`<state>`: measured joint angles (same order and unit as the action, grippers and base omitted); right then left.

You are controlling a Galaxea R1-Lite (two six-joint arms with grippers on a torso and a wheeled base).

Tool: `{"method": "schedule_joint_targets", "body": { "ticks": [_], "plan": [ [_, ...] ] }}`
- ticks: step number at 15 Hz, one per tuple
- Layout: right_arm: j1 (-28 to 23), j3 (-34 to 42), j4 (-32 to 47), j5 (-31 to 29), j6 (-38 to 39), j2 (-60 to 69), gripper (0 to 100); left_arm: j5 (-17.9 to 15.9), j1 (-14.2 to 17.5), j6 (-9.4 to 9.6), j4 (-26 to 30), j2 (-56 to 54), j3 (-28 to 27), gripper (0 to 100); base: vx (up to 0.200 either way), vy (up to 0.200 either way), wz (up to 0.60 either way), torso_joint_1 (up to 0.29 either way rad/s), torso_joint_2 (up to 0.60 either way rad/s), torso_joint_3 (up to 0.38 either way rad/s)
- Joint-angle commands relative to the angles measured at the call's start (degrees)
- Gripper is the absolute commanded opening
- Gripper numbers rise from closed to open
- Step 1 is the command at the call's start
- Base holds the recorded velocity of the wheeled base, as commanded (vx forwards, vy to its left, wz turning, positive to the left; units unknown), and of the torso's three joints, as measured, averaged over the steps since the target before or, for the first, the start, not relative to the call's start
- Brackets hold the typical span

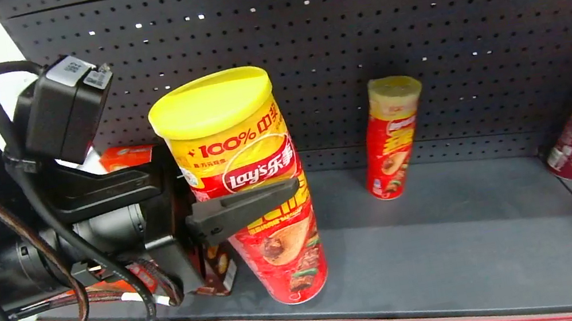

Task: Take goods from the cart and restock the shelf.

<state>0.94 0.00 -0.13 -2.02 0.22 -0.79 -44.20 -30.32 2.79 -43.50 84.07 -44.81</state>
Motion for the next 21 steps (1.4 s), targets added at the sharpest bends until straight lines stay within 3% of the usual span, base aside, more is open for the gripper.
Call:
{"method": "schedule_joint_targets", "body": {
  "ticks": [1,8,11,13,14,16,19,21],
  "plan": [
    [0.03,0.00,-0.13,0.00,0.04,0.00,100,0.08,0.17,0.02,-0.01,-0.04,0.25,0,0.000,0.000,0.00,0.000,0.00,0.000],
    [0.03,0.00,-0.04,0.00,0.04,0.00,100,0.35,0.79,-0.07,-0.01,-0.22,0.60,0,0.000,0.000,0.00,0.000,0.00,0.000],
    [0.47,-0.70,-0.04,1.58,-1.01,-2.20,100,2.63,0.61,0.02,0.08,-0.31,0.87,0,0.000,0.000,0.00,0.000,0.00,0.000],
    [0.73,-13.27,0.49,6.07,1.89,-13.97,100,2.46,0.44,0.02,-0.01,-0.22,0.87,0,0.000,0.000,0.00,0.000,0.00,0.000],
    [1.08,-15.03,0.57,8.18,2.94,-16.43,100,2.46,0.52,0.02,-0.10,0.31,0.87,0,0.000,0.000,0.00,0.000,0.00,0.000],
    [4.42,-19.95,2.42,14.24,-2.50,-18.46,100,2.72,0.70,0.11,-0.19,0.31,0.96,0,0.000,0.000,0.00,0.000,0.00,0.000],
    [13.91,-31.99,2.07,20.48,-4.88,-35.68,100,2.89,0.87,-0.15,-0.10,0.40,0.25,0,0.000,0.000,0.00,0.000,0.00,0.000],
    [21.91,-36.04,-0.66,20.22,-7.78,-45.53,100,3.16,0.87,-0.07,-0.10,1.10,0.96,0,0.000,0.000,0.00,0.000,0.00,0.000]
  ]
}}
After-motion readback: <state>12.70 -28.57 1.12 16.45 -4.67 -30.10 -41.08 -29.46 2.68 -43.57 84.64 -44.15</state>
